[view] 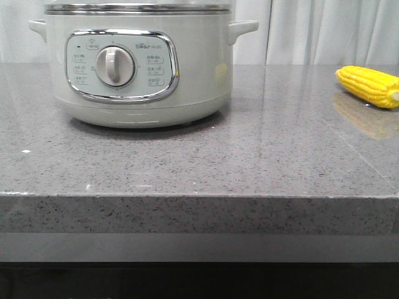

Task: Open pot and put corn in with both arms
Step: 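Move left gripper toward the lid knob and right gripper toward the corn, then grasp the silver lid knob with the left gripper and lift the lid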

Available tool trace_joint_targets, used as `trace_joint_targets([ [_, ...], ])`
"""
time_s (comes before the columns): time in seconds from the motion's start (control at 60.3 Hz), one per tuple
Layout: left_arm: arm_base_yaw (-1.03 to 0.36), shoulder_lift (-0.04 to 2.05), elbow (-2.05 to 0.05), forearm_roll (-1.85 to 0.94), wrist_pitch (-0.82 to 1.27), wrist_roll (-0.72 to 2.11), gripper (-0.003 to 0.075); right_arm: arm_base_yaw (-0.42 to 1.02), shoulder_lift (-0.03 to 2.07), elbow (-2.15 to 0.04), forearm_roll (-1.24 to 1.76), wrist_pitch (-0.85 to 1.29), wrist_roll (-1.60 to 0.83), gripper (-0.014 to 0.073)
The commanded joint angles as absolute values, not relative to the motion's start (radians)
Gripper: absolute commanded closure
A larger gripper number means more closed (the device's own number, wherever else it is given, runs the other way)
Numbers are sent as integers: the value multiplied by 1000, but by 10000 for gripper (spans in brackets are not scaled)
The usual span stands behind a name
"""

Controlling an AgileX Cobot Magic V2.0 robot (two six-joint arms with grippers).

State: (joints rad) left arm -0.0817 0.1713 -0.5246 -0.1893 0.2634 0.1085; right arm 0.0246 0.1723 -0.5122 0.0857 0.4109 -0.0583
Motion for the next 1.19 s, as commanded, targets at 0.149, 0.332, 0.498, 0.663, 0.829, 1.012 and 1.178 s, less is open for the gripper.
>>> trace_joint_targets([
  [0.149,-83,398,-752,-197,355,105,741,19,391,-725,69,468,-62,713],
  [0.332,-83,519,-775,-197,363,105,741,19,515,-740,69,475,-62,713],
  [0.498,-83,586,-775,-197,363,105,741,19,591,-740,69,474,-62,713],
  [0.663,-83,647,-775,-197,363,105,741,19,652,-740,69,479,-62,713],
  [0.829,-83,686,-775,-145,363,105,716,19,685,-740,67,487,-62,673],
  [1.012,-83,708,-775,-104,328,107,365,19,697,-740,66,489,-62,246],
  [1.178,-86,732,-775,-122,246,107,148,19,697,-740,66,489,-62,-14],
])
